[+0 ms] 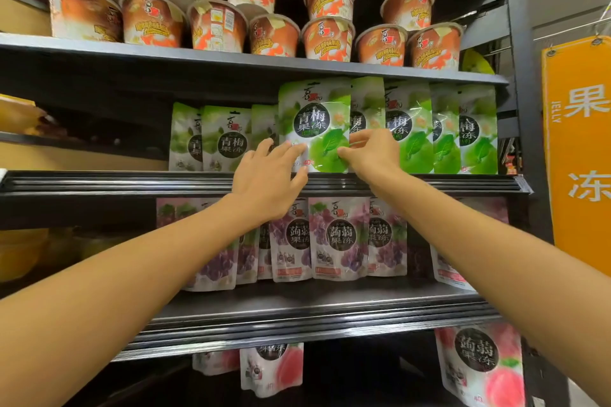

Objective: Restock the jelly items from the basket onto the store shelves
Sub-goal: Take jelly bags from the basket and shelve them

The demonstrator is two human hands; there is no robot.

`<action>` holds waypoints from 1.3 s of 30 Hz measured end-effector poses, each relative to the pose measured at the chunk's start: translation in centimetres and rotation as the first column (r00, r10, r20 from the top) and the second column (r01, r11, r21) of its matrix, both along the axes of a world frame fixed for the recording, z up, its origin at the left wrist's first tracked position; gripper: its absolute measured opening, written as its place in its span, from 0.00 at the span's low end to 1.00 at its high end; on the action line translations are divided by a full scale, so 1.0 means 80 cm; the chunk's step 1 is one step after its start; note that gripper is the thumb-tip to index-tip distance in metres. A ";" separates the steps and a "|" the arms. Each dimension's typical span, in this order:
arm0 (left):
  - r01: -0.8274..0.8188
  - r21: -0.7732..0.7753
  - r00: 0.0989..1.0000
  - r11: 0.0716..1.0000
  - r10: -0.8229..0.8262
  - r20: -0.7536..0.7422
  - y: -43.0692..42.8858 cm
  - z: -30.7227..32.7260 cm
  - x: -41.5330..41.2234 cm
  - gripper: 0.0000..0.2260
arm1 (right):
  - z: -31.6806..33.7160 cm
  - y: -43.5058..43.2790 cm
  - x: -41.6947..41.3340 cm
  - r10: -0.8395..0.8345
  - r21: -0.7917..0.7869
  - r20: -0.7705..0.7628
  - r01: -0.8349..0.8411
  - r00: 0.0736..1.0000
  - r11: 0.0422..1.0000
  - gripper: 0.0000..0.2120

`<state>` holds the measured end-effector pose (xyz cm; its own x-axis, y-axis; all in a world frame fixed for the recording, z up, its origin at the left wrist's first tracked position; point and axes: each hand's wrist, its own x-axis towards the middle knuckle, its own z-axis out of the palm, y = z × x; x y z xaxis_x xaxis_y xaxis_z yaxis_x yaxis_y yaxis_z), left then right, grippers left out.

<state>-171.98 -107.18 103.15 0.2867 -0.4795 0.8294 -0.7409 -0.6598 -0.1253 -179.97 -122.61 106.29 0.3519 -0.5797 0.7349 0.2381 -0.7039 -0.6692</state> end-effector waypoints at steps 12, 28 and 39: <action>0.033 -0.028 0.999 0.999 -0.033 0.014 -0.001 -0.015 -0.002 0.22 | -0.025 -0.007 0.002 -0.137 -0.198 0.037 0.142 0.990 0.970 0.14; 0.439 -0.365 0.842 0.821 -0.518 -0.151 0.122 -0.191 -0.028 0.04 | -0.254 0.133 -0.054 0.121 -0.147 -0.052 -0.128 0.991 0.981 0.08; 0.155 -0.194 0.420 0.969 -0.242 -0.874 0.298 -0.672 -0.048 0.06 | -0.715 0.252 -0.112 0.312 0.364 -0.680 -0.065 0.663 0.929 0.09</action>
<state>-175.83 -83.31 49.40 0.7876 -0.5789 0.2111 -0.5258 -0.4528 0.7201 -188.95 -102.46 49.09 0.8189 -0.5736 0.0177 -0.2955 -0.4478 -0.8439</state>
